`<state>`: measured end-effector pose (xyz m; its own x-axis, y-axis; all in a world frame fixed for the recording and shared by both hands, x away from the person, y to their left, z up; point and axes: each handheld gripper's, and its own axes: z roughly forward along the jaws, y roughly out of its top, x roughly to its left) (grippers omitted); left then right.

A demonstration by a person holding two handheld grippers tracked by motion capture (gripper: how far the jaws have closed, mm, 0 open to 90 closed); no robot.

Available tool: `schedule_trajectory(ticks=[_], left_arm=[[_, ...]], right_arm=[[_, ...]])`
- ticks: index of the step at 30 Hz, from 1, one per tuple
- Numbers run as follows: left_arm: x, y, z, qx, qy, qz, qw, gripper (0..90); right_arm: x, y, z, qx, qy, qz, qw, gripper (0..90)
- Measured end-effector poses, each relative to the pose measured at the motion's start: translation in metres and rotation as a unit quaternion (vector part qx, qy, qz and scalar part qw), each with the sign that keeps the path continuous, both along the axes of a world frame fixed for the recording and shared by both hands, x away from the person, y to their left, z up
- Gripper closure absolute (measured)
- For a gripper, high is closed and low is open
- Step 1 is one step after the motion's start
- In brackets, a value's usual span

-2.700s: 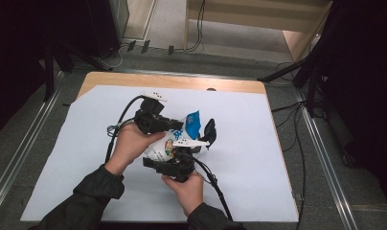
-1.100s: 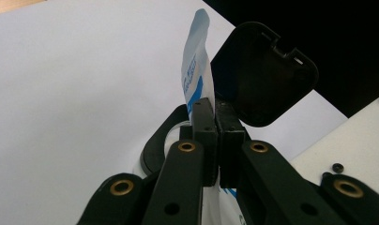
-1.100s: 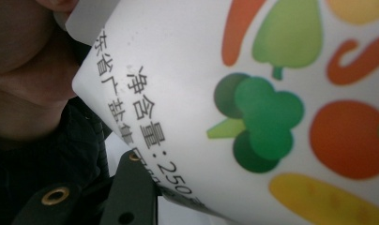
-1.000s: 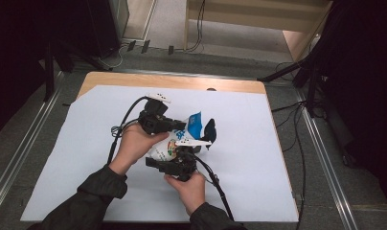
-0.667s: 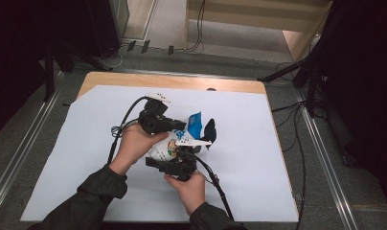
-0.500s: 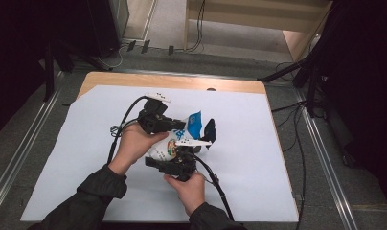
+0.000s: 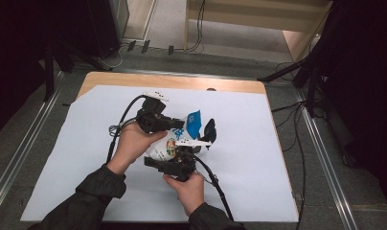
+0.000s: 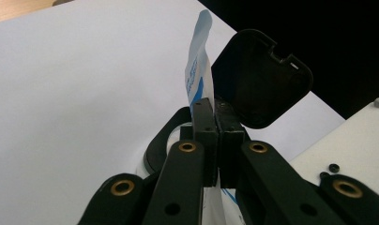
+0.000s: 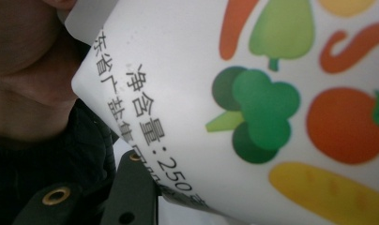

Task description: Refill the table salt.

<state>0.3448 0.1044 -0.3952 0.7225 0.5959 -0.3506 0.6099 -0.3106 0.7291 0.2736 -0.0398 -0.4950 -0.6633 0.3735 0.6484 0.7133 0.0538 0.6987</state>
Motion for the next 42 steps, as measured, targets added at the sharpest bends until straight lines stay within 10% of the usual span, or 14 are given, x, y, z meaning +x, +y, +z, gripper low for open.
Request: schedule_trajectory(ticks=[42], left_arm=[[0.0027,0.0014,-0.0004,-0.008,0.006,0.012,0.9999,90.0]], right_arm=[[-0.0004,0.0039,0.0056,-0.040,-0.041,0.011,0.9983,61.1]])
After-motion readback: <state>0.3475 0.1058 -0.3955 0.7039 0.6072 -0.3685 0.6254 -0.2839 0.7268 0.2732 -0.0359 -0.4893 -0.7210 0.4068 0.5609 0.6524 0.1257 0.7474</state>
